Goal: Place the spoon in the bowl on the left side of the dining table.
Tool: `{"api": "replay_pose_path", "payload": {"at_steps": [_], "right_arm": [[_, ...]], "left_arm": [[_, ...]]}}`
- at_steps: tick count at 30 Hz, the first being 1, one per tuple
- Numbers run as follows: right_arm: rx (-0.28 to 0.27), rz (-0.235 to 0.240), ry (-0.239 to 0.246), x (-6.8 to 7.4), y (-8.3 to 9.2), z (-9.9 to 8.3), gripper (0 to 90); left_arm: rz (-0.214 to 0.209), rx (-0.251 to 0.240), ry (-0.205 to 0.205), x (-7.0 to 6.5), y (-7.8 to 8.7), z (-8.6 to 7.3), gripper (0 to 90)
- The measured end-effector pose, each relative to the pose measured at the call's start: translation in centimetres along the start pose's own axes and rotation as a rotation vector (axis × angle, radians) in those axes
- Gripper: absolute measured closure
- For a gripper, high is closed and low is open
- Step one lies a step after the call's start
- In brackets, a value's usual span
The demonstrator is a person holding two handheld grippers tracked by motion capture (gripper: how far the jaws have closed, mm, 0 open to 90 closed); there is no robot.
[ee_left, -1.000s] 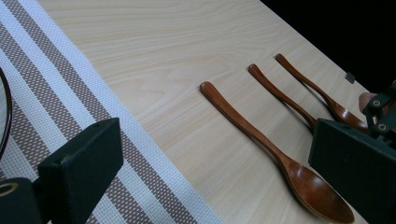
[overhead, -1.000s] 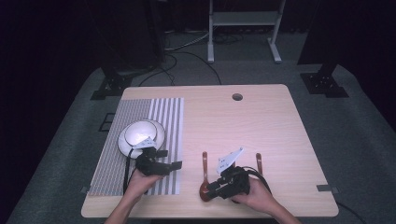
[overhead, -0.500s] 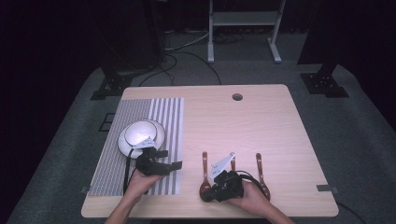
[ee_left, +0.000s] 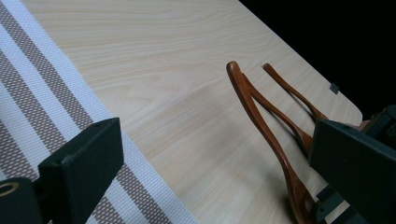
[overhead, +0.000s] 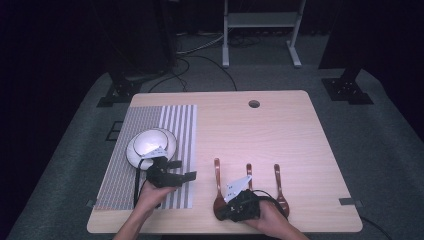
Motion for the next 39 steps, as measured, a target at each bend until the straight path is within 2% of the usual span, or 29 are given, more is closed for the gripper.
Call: {"api": "replay_pose_path", "payload": {"at_steps": [12,20,29,35,39], "right_arm": [[-0.001,-0.034,0.032,0.3,0.0,0.0,78.1],[-0.009,-0.038,0.042,0.4,0.0,-0.1,78.1],[-0.013,-0.044,0.051,0.4,0.0,-0.2,78.1],[-0.019,-0.048,0.061,0.5,0.0,-0.2,78.1],[-0.026,-0.050,0.062,0.5,0.0,-0.2,78.2]], "left_arm": [[-0.041,0.037,0.018,-1.2,-2.3,0.2,5.5],[-0.031,0.080,0.023,-1.2,-3.5,0.3,9.1],[-0.070,0.105,0.041,-2.3,-5.5,0.9,22.9],[-0.087,0.128,0.033,-2.3,-6.5,0.9,37.6],[-0.109,0.137,0.042,-2.2,-6.7,0.7,47.8]]}}
Point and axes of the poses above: each handheld gripper's, and its own axes: y roughly backward along the jaws, z roughly out of its top, x roughly to its left, the point moved 5 cm from there along -y, roughly forward along the jaws, and after that the axes turned 11 degrees about y, right-handed, at the moved point
